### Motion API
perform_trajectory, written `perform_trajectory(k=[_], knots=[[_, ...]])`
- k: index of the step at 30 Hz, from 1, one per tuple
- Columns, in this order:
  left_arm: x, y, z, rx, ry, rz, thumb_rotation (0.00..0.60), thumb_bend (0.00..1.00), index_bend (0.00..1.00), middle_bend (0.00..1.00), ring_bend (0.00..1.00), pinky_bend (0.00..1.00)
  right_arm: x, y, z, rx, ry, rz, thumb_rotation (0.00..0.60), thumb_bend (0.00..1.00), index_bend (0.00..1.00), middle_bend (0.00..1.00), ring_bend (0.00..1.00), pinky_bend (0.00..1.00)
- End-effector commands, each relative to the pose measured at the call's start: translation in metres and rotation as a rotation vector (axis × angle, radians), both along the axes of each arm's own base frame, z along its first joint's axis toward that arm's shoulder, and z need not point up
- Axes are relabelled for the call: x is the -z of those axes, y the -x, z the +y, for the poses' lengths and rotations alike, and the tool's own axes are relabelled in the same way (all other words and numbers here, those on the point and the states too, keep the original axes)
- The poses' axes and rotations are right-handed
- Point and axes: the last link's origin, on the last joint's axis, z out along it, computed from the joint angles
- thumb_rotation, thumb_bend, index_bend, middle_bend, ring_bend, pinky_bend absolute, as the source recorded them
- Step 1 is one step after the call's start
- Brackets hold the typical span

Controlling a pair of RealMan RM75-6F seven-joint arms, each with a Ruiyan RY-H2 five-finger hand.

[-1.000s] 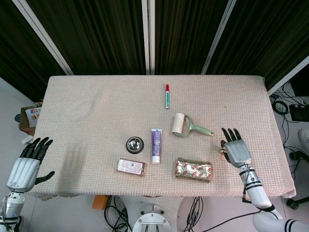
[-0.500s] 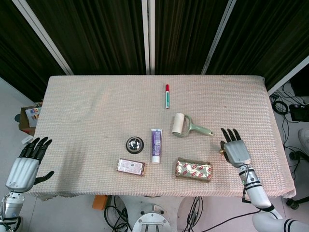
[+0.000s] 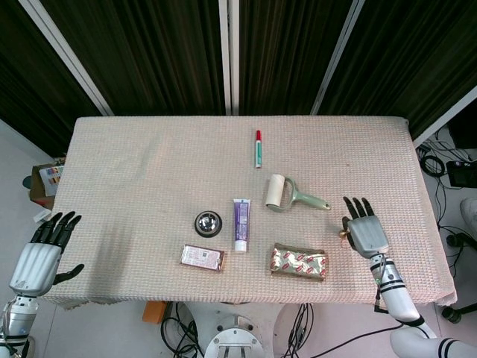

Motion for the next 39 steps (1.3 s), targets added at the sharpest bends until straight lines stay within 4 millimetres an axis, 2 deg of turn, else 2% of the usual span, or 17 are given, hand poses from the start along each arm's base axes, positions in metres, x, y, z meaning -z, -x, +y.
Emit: perform_trajectory(k=[1, 11, 19, 24, 29, 30, 32, 33, 35, 37, 38, 39], knots=[[0.0, 0.0, 0.0, 0.0, 0.0, 0.0, 0.6, 0.11, 0.08, 0.07, 0.04, 0.16, 0.0, 0.001, 0.0, 0.002, 0.003, 0.0, 0.6, 0.36, 0.53, 0.03, 0.0, 0.0], [0.0, 0.001, 0.0, -0.005, 0.0, 0.0, 0.6, 0.11, 0.08, 0.07, 0.04, 0.16, 0.001, 0.0, -0.001, -0.002, 0.013, -0.004, 0.6, 0.36, 0.56, 0.04, 0.0, 0.0], [0.0, 0.002, 0.0, -0.005, -0.002, -0.001, 0.6, 0.11, 0.08, 0.07, 0.04, 0.16, 0.0, -0.003, -0.001, -0.022, 0.035, -0.028, 0.6, 0.37, 0.64, 0.09, 0.0, 0.0], [0.0, 0.002, 0.0, -0.003, -0.002, -0.002, 0.6, 0.11, 0.08, 0.07, 0.04, 0.16, -0.013, -0.017, -0.004, -0.078, 0.093, -0.106, 0.6, 0.39, 0.74, 0.14, 0.0, 0.0], [0.0, 0.002, 0.0, -0.005, -0.001, -0.002, 0.6, 0.11, 0.08, 0.07, 0.04, 0.16, -0.029, -0.038, -0.002, -0.121, 0.139, -0.293, 0.6, 0.43, 0.86, 0.23, 0.0, 0.0], [0.0, 0.002, 0.0, -0.004, 0.0, -0.002, 0.6, 0.11, 0.08, 0.07, 0.04, 0.16, -0.034, -0.038, -0.002, -0.166, 0.157, -0.243, 0.6, 0.44, 0.88, 0.24, 0.0, 0.0], [0.001, 0.001, 0.001, -0.002, 0.002, -0.003, 0.6, 0.11, 0.08, 0.07, 0.04, 0.16, -0.049, -0.035, -0.009, -0.341, 0.296, 0.034, 0.6, 0.42, 0.91, 0.25, 0.0, 0.0], [0.001, 0.001, 0.001, -0.001, 0.003, -0.003, 0.6, 0.11, 0.08, 0.07, 0.04, 0.16, -0.052, -0.035, -0.01, -0.362, 0.35, 0.071, 0.6, 0.4, 0.91, 0.26, 0.0, 0.0], [0.002, 0.002, 0.001, -0.002, 0.005, 0.0, 0.6, 0.1, 0.08, 0.07, 0.04, 0.16, -0.047, -0.031, -0.009, -0.263, 0.361, -0.052, 0.6, 0.38, 0.92, 0.26, 0.0, 0.0], [0.002, 0.002, 0.001, -0.005, 0.006, 0.0, 0.6, 0.11, 0.08, 0.07, 0.04, 0.16, -0.036, -0.03, -0.002, -0.203, 0.253, -0.13, 0.6, 0.4, 0.93, 0.27, 0.0, 0.0], [0.002, 0.003, 0.001, -0.007, 0.005, -0.002, 0.6, 0.1, 0.08, 0.07, 0.04, 0.16, -0.033, -0.029, 0.002, -0.234, 0.198, -0.076, 0.6, 0.41, 0.94, 0.27, 0.0, 0.0], [0.002, 0.002, 0.002, -0.007, 0.005, -0.004, 0.6, 0.1, 0.08, 0.07, 0.04, 0.16, -0.036, -0.029, 0.002, -0.295, 0.213, 0.02, 0.6, 0.42, 0.95, 0.26, 0.0, 0.0]])
